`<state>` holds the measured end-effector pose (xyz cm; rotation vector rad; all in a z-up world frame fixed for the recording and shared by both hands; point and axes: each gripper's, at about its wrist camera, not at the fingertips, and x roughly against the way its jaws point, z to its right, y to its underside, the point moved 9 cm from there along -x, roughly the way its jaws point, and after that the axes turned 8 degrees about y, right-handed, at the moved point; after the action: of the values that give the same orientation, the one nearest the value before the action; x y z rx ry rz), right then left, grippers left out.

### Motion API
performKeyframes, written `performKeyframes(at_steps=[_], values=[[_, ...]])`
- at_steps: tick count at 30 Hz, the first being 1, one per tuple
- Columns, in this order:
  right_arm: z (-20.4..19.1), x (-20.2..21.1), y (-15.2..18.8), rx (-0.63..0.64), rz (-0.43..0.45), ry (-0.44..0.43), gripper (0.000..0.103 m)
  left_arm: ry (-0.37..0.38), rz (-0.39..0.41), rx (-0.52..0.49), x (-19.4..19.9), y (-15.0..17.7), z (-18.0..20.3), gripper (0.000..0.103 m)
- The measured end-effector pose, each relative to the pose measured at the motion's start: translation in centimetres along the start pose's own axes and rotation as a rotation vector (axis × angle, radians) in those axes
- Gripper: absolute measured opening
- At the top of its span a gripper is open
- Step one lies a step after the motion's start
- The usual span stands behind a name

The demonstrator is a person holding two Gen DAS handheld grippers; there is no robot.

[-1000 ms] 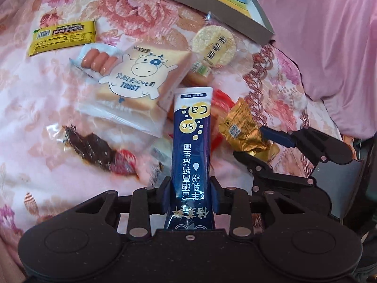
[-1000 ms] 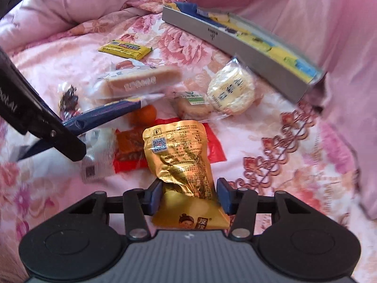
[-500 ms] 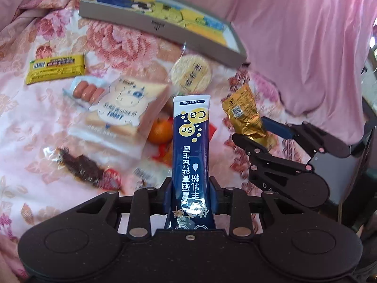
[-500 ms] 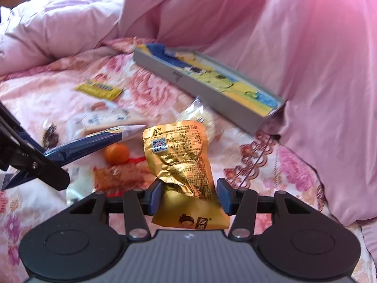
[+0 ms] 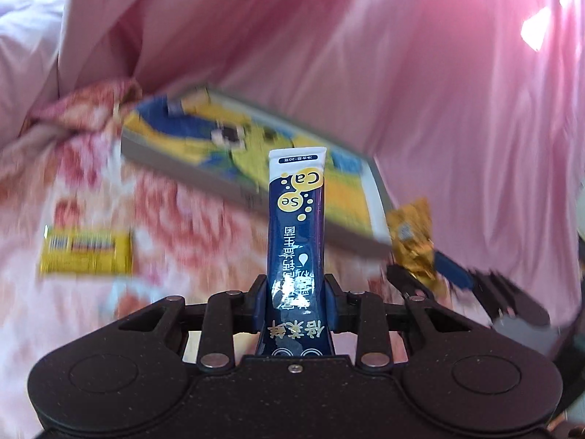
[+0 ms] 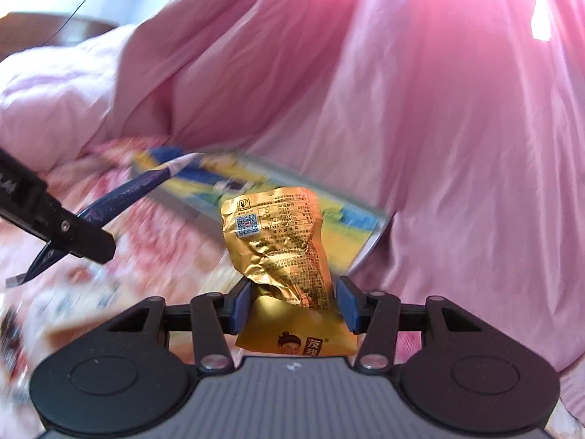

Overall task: Organize snacks
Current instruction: 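Carry the blue stick and gold pouch with both tools over the grey tray, then open both tools to drop the stick and pouch into the tray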

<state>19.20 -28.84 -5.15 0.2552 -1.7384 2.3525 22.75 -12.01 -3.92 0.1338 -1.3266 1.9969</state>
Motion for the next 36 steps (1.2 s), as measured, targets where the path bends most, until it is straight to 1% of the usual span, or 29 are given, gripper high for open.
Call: performKeyframes(at_steps=[5,9,13,17,22,27,31,34,35,36], values=[[1.3,-3.2,-2.9,-0.068,0.080,0.037,0.054,-0.035,0.076,-0.021,-3.6,-5.5,0.0,0.033],[1.9,-6.3,-4.0,-0.119,0.091,0.027,0.054,-0.050,0.111,-0.025,-6.8,-8.7,0.0,0.033],[2.3,-9.0,-3.8,-0.145,0.084,0.016,0.054,-0.076,0.112,-0.028,-10.2,-10.2,-0.4,0.033],[2.4,-11.2,-3.1,-0.174,0.044,-0.002,0.054,-0.099,0.088,-0.019,-13.4,-10.3,-0.8,0.033],[1.9,-13.1,-2.1,-0.171,0.006,-0.014,0.054,-0.125,0.047,-0.006,-16.3,-9.1,-2.1,0.033],[1.3,-14.6,-1.3,-0.175,-0.048,-0.028,0.053,-0.142,0.017,0.008,-17.6,-7.8,-3.0,0.033],[1.2,-15.0,-1.2,-0.178,-0.054,-0.032,0.054,-0.145,0.004,0.005,-18.2,-7.4,-3.4,0.036],[0.9,-15.0,-1.3,-0.181,-0.054,-0.042,0.055,-0.157,0.007,-0.007,-17.9,-7.4,-3.4,0.039],[1.1,-14.7,-1.3,-0.182,-0.053,-0.045,0.059,-0.159,0.008,-0.005,-17.8,-7.4,-3.4,0.045],[1.1,-14.7,-1.4,-0.183,-0.054,-0.048,0.067,-0.162,0.010,-0.001,-17.7,-7.4,-3.5,0.048]])
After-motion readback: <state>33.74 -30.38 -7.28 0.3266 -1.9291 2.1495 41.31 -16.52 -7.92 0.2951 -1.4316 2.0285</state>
